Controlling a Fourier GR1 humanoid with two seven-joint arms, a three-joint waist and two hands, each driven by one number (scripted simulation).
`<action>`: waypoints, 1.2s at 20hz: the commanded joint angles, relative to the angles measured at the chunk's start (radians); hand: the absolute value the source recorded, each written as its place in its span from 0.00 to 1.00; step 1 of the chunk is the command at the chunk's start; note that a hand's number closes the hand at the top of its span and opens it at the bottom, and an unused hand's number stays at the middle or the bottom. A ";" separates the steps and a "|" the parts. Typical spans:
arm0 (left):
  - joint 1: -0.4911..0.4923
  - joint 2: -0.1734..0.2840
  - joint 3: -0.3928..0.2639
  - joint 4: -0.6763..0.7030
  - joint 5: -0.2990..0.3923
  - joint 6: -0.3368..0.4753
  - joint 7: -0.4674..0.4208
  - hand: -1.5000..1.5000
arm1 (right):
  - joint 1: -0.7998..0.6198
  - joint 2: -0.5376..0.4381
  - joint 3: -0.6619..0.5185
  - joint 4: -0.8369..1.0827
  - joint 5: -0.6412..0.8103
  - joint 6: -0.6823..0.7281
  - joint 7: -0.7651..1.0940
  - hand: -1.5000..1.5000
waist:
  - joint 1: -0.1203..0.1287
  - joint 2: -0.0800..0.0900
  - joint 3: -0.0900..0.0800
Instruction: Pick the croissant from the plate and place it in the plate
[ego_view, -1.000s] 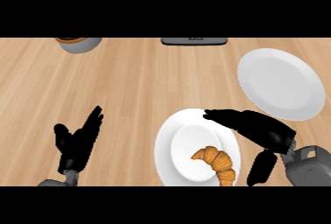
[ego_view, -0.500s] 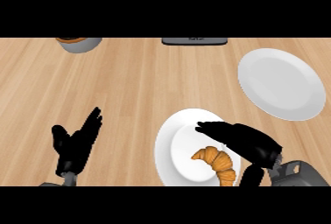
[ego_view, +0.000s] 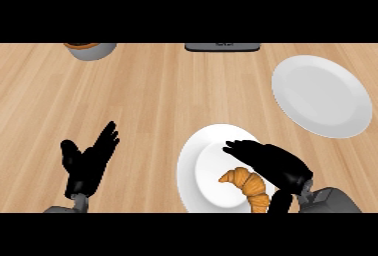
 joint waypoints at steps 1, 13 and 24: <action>0.017 -0.015 0.009 -0.027 -0.010 -0.003 0.072 0.50 | -0.007 0.002 -0.043 0.000 0.017 0.064 -0.021 0.00 | -0.001 0.003 -0.004; 0.044 -0.031 0.037 -0.019 -0.044 -0.051 0.034 0.50 | -0.032 0.054 0.052 0.089 0.212 -0.005 -0.140 1.00 | 0.000 0.003 -0.004; -0.003 -0.060 0.060 0.013 -0.071 -0.049 0.042 0.50 | -0.015 0.150 -0.052 0.094 0.194 -0.215 -0.287 1.00 | -0.001 0.004 -0.003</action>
